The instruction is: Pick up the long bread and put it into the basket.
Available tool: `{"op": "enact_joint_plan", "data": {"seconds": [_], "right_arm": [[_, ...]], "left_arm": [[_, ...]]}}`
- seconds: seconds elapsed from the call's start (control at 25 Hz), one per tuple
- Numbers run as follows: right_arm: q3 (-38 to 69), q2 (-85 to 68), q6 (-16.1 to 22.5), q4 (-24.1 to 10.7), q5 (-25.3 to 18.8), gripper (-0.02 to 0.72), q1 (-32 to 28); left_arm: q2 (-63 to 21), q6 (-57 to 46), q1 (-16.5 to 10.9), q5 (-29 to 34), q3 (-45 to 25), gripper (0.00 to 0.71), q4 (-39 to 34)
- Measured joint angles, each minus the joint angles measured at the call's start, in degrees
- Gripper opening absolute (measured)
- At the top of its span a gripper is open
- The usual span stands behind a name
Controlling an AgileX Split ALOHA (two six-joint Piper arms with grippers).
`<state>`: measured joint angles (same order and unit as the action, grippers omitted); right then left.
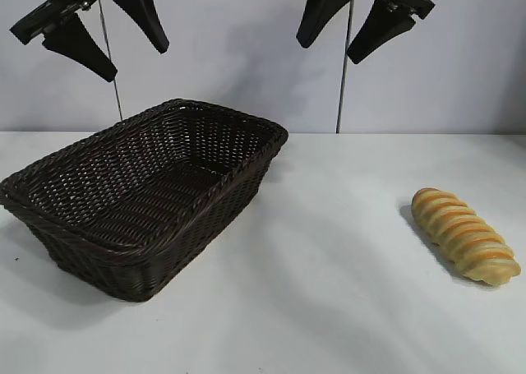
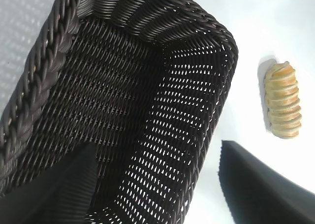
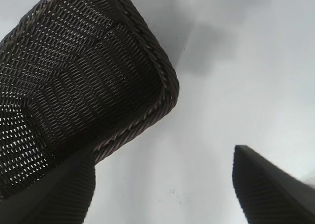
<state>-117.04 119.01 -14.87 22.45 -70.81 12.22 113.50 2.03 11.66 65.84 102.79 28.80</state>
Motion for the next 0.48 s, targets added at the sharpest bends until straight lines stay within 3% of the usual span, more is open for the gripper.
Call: {"op": "enact_joint_plan", "data": {"seconds": [0.2,0.48], "right_arm": [[0.0,0.0,0.0,0.0,0.0,0.557,0.0],[0.0,0.0,0.0,-0.1,0.0,0.557,0.0]], "left_arm": [[0.0,0.0,0.0,-1.1,0.0,0.511,0.0],[0.0,-0.3,0.0,3.1,0.0,0.511,0.0]]}}
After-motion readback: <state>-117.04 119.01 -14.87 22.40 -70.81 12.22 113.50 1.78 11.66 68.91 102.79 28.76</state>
